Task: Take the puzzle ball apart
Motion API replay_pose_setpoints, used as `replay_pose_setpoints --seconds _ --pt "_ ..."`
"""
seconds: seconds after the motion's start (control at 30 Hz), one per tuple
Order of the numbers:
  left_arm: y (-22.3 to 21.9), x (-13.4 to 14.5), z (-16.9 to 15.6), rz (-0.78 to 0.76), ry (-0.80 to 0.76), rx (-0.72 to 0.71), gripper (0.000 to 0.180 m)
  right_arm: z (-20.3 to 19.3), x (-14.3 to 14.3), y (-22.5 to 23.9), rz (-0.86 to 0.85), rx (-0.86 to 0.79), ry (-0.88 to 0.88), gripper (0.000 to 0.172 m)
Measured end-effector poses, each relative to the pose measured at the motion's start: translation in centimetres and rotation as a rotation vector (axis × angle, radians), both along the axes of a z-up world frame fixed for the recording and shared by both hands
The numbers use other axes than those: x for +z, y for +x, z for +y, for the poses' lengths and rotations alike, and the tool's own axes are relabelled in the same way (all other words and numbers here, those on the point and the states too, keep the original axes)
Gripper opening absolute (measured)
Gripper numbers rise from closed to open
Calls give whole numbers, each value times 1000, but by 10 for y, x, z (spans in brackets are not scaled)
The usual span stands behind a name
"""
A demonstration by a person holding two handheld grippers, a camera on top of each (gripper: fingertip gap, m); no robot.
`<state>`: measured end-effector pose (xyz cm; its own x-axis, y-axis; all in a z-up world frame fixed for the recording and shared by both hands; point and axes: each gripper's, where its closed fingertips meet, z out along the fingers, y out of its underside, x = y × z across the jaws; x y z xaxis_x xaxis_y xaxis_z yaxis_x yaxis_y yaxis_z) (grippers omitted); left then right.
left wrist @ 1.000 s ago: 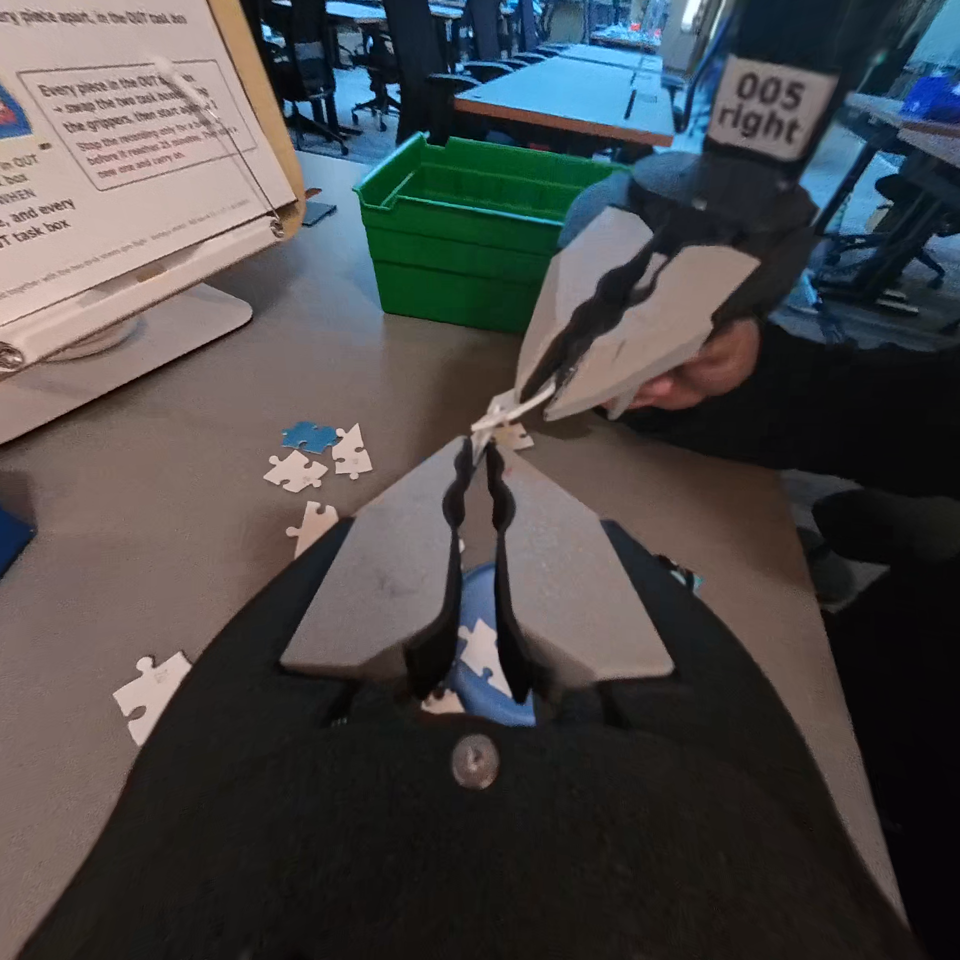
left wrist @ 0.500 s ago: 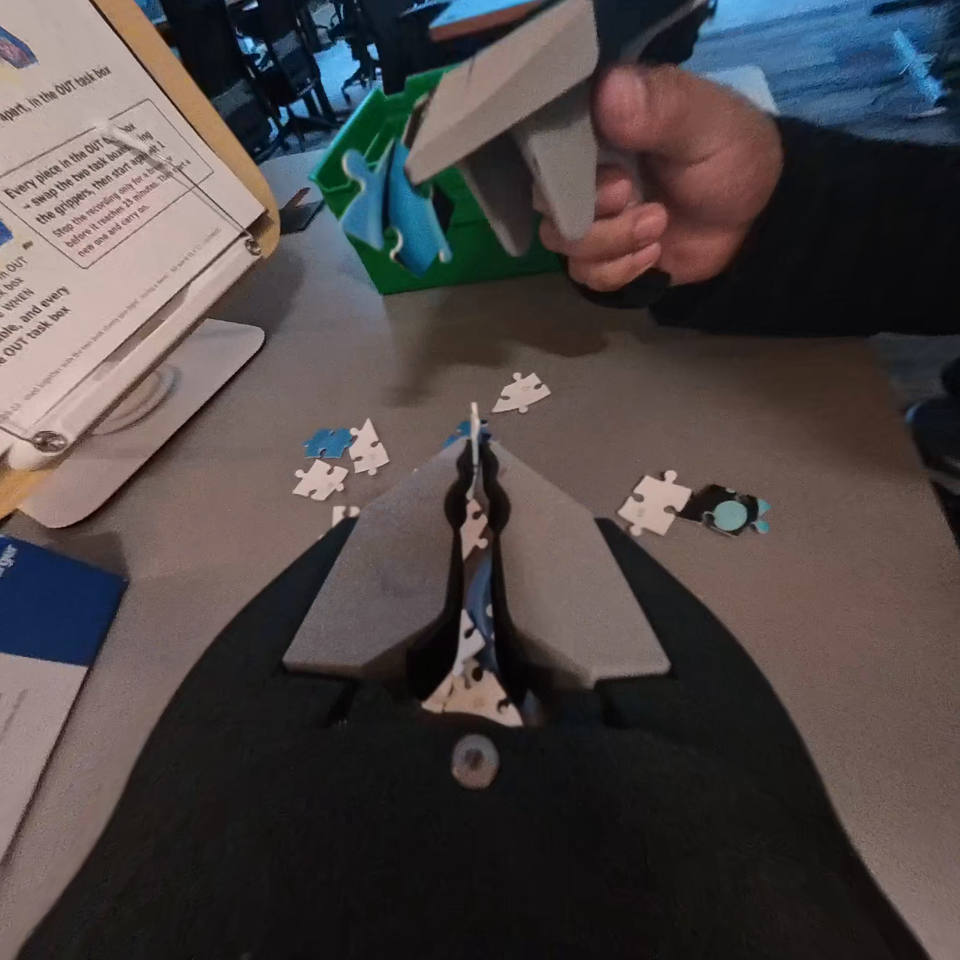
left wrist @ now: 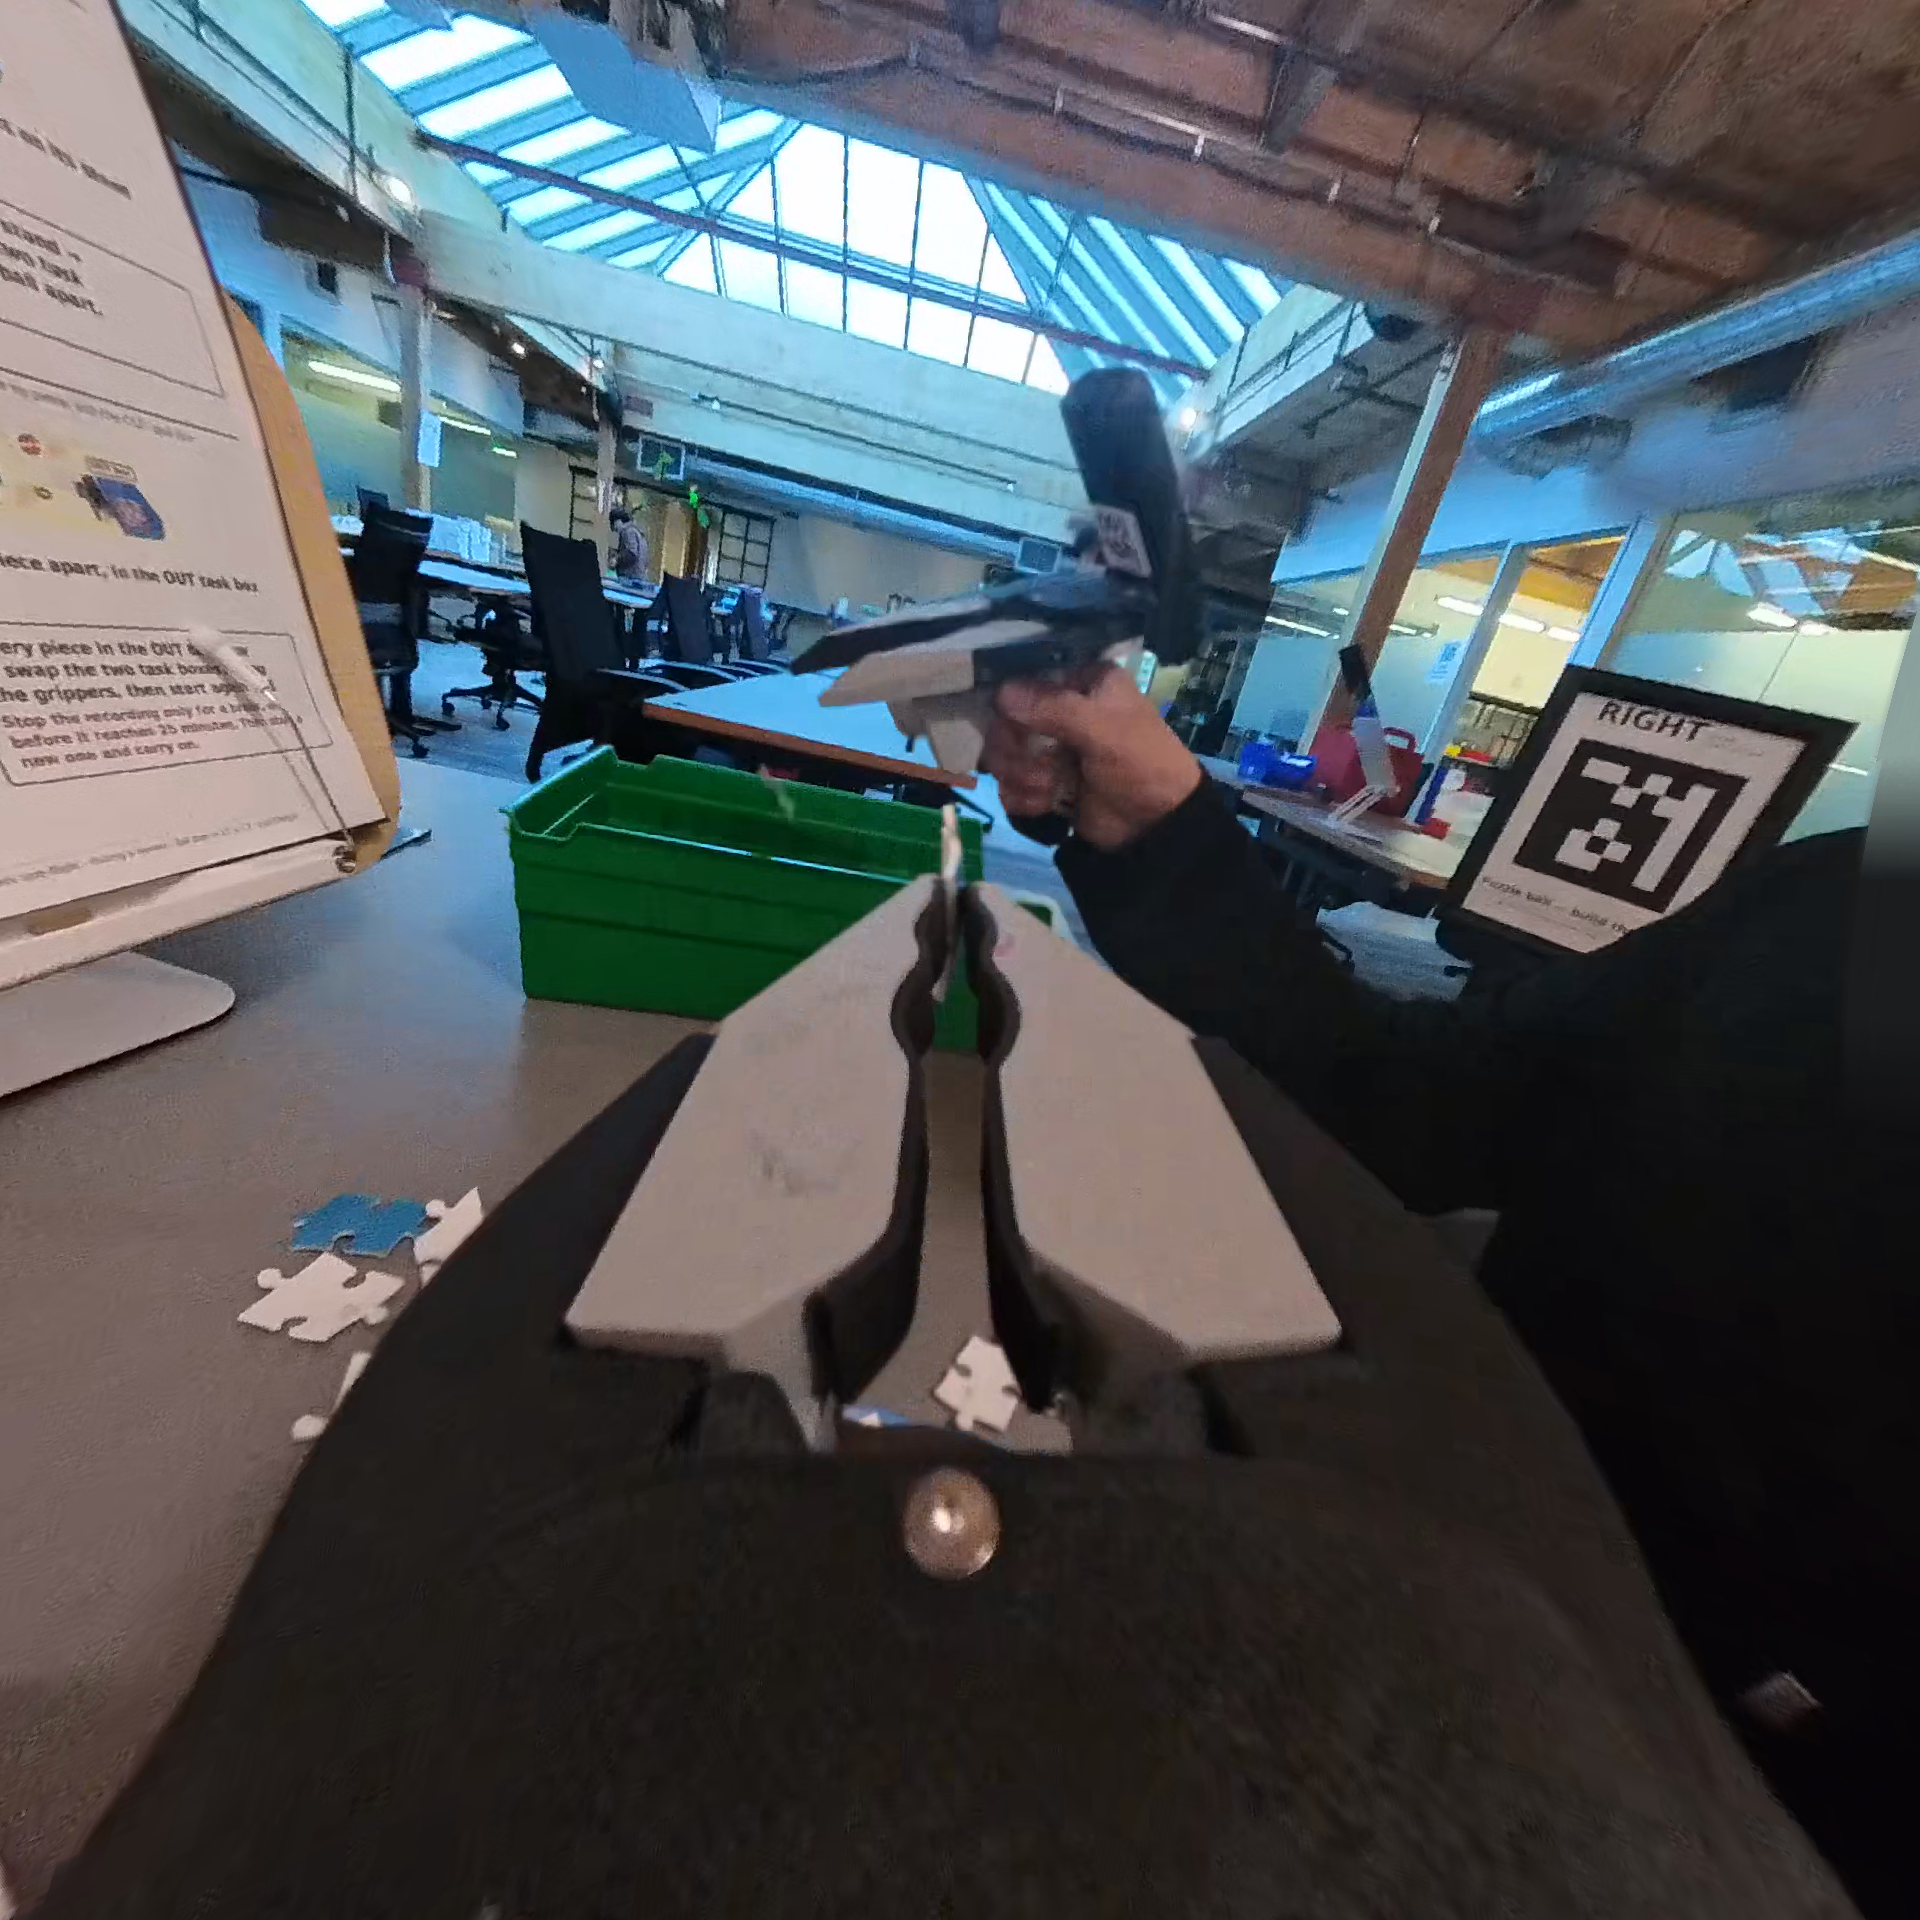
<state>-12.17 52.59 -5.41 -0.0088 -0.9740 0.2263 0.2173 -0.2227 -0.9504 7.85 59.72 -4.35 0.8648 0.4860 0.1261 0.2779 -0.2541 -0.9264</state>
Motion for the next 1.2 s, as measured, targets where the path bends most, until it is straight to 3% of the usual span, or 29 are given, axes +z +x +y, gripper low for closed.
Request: replay_pose_setpoints --seconds 0.07,0.13,0.27,0.37,0.43,0.47,0.57,0.6,0.67,0.8,0.87,0.93,1.0,1.2 --pt "1 4 -5 -22 -6 -27 0 -42 5 -80 160 387 -5 41" --pt "6 1 -11 -19 -18 -57 0 -69 -1 -130 238 595 -74 42" --pt "9 6 -16 -78 -97 -114 0 -53 -32 -160 168 575 -135 43" --pt "10 4 -16 -82 -114 -126 0 -77 -27 -193 267 766 -151 37" --pt "12 -1 -17 -61 -107 -124 0 -81 -25 -202 284 801 -149 30" --pt "14 -4 -14 -37 -101 -105 0 -82 -26 -204 280 810 -152 14" --pt "12 -11 -5 10 -85 -49 0 -75 -35 -203 227 760 -153 6" --pt "12 -14 -1 40 -88 -27 14 -73 -39 -199 199 733 -157 0" --pt "7 -14 5 65 -56 11 19 -58 -40 -176 112 603 -115 0" --pt "-10 -16 25 160 1 132 18 -5 -22 -56 -145 138 8 0" --pt "-16 -21 30 220 -10 140 23 17 -34 20 -327 -124 -46 1" --pt "-20 -26 28 286 -12 121 30 18 -48 61 -416 -253 -137 32" --pt "-25 -35 20 372 22 92 34 4 -54 41 -392 -163 -130 37" --pt "-45 -56 -19 543 134 149 41 -94 -110 -105 -246 470 -274 49"
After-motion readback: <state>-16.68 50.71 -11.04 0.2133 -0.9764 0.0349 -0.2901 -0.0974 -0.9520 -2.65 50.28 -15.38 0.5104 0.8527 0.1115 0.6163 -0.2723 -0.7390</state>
